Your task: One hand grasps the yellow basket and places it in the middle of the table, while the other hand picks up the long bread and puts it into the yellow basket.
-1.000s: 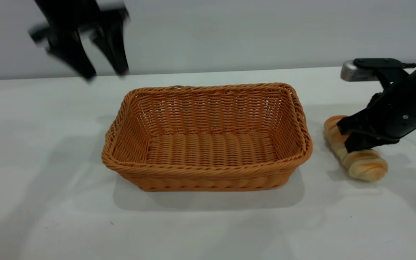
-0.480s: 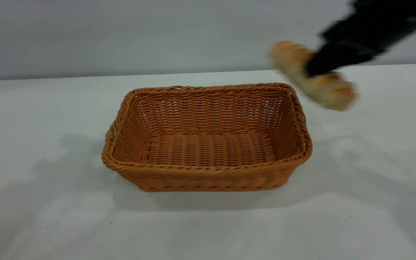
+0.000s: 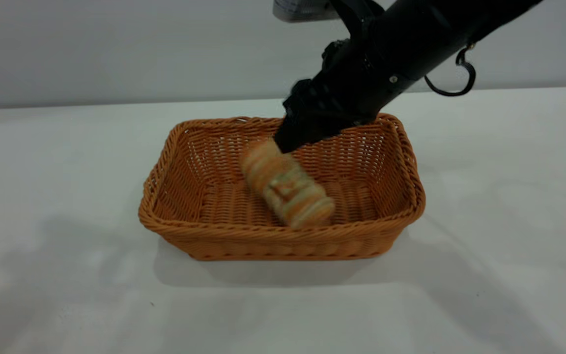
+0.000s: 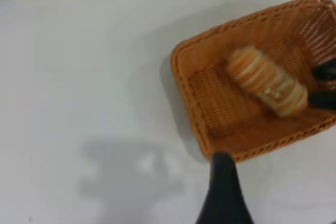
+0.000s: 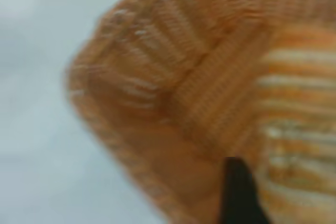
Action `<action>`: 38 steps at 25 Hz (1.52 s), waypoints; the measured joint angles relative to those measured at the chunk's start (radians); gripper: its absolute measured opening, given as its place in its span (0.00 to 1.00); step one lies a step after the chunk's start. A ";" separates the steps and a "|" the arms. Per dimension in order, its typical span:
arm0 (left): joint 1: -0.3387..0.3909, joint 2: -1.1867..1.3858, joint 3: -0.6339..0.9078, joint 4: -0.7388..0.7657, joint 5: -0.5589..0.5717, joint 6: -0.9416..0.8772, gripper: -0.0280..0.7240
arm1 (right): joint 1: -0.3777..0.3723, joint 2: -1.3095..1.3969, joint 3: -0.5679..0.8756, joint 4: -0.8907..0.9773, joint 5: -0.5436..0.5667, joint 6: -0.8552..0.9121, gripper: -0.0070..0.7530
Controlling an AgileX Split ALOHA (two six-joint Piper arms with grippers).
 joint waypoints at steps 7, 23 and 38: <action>0.000 -0.263 0.267 0.057 0.000 -0.027 0.81 | -0.159 -0.403 -0.002 -0.441 0.430 0.408 0.80; 0.000 -0.874 1.038 0.074 -0.015 -0.030 0.81 | -0.174 -1.224 0.592 -0.921 0.666 0.855 0.75; 0.000 -1.110 1.160 0.074 -0.051 -0.030 0.81 | -0.174 -1.626 0.739 -1.027 0.655 0.967 0.71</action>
